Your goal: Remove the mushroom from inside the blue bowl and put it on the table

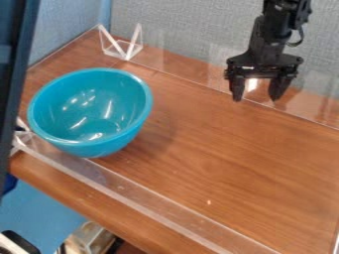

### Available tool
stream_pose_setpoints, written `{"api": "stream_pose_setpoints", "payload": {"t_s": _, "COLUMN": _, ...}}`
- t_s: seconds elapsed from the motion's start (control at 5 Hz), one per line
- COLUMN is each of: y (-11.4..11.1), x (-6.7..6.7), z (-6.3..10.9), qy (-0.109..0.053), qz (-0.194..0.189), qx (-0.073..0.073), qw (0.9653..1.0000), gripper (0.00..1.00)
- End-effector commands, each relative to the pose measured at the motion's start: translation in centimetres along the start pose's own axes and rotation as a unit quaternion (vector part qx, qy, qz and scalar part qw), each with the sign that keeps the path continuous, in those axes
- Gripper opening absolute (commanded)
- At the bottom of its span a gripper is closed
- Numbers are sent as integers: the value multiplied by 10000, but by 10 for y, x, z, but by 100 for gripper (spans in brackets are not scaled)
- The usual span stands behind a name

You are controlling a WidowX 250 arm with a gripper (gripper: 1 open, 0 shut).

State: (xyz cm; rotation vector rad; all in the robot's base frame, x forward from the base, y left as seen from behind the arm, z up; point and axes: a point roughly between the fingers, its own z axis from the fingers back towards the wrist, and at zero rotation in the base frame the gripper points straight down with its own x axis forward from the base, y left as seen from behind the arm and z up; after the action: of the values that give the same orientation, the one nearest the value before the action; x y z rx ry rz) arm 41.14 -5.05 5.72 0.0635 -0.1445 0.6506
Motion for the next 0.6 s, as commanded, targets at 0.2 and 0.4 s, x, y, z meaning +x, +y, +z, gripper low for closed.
{"api": "stream_pose_setpoints", "payload": {"t_s": 0.2, "y": 2, "x": 13, "z": 32, "qy": -399, "qz": -230, "qx": -497, "qw": 9977, "gripper": 100}}
{"api": "stream_pose_setpoints", "payload": {"t_s": 0.4, "y": -2, "x": 10, "z": 23, "qy": -384, "qz": -365, "qx": -505, "qw": 9973, "gripper": 100}}
